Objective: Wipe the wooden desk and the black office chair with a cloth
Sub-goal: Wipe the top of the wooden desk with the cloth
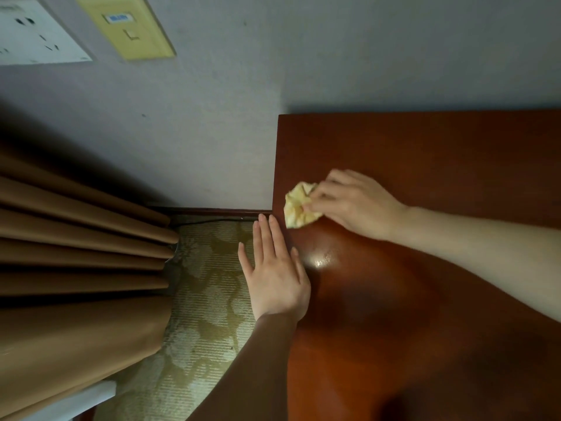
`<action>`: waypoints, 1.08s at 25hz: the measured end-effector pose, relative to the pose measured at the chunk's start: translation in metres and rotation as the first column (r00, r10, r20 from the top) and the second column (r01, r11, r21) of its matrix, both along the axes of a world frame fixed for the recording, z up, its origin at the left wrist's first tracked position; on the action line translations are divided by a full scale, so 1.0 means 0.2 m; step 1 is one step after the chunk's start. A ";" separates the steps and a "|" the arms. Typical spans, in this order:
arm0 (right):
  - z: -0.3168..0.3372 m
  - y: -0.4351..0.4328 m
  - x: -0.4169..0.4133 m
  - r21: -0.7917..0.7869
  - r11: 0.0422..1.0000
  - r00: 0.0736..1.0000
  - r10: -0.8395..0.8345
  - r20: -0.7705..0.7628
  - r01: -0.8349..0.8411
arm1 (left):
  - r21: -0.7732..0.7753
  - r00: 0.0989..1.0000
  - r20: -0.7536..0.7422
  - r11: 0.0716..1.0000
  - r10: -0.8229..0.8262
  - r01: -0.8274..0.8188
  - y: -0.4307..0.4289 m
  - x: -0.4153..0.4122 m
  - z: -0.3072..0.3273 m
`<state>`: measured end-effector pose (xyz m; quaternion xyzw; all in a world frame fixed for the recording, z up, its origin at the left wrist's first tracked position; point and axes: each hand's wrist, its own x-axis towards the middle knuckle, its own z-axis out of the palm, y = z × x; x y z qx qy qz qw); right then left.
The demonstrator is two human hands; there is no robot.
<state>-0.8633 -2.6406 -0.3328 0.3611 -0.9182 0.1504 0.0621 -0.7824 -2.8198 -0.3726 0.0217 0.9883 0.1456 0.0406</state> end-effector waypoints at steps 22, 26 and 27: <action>-0.05 -0.08 0.11 -0.143 0.957 0.964 -0.237 0.117 0.253 | -0.021 1.000 0.002 1.000 -0.003 0.003 0.00 -0.01 0.00; -0.05 0.05 0.43 -0.146 0.982 0.980 -0.090 0.177 0.117 | 0.000 1.000 0.010 1.000 0.000 0.000 0.00 -0.01 0.01; -0.04 0.09 0.47 -0.132 0.989 0.981 -0.037 0.191 0.063 | 0.008 1.000 0.009 1.000 0.005 -0.005 0.00 -0.01 0.00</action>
